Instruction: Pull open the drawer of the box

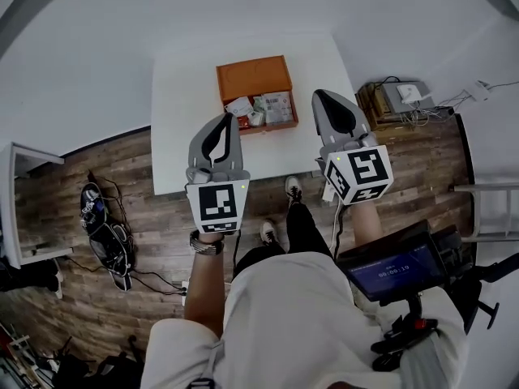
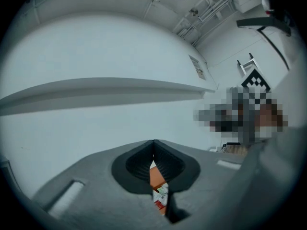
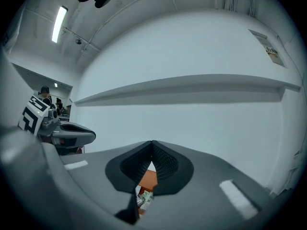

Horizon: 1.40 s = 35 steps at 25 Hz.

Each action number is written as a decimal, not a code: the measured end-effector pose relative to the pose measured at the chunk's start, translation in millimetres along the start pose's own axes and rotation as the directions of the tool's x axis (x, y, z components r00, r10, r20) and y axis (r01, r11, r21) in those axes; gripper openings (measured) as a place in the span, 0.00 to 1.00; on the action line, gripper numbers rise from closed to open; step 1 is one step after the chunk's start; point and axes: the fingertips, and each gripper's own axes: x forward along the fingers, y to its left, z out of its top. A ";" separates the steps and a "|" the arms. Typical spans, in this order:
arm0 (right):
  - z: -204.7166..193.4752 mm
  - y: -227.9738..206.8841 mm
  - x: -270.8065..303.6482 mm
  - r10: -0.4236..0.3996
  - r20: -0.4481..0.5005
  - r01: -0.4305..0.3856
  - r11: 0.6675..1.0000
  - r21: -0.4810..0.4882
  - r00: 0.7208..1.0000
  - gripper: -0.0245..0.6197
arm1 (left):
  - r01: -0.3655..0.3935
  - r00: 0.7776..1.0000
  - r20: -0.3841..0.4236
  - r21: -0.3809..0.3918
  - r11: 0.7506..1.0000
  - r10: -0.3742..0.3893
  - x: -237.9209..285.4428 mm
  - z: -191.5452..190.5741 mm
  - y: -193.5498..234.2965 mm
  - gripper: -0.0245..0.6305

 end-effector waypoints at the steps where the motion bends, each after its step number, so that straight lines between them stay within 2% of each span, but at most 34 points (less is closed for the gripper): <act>1: 3.7 -1.7 -4.2 -0.008 0.004 0.008 1.000 0.000 1.000 0.04 | 0.003 1.000 0.007 0.003 1.000 -0.003 -1.5 5.8 -0.2 0.04; 10: 23.3 -17.9 -54.8 -0.024 0.029 0.024 1.000 -0.016 0.999 0.04 | 0.039 0.997 0.059 0.032 0.999 -0.041 -12.8 49.2 -32.5 0.04; 18: 49.8 2.1 -51.1 0.023 0.076 -0.020 0.999 -0.042 0.997 0.04 | 0.018 0.995 0.098 0.039 0.999 -0.021 -21.4 66.3 -20.5 0.04; 24: 65.7 22.6 -46.8 0.094 0.090 -0.088 0.994 -0.071 0.991 0.04 | -0.016 0.993 0.121 0.042 0.999 0.011 -29.3 77.9 -5.6 0.04; 35: 68.7 28.2 -44.5 0.127 0.088 -0.119 0.989 -0.093 0.988 0.04 | -0.044 0.992 0.124 0.058 0.997 0.037 -33.2 84.5 -2.3 0.04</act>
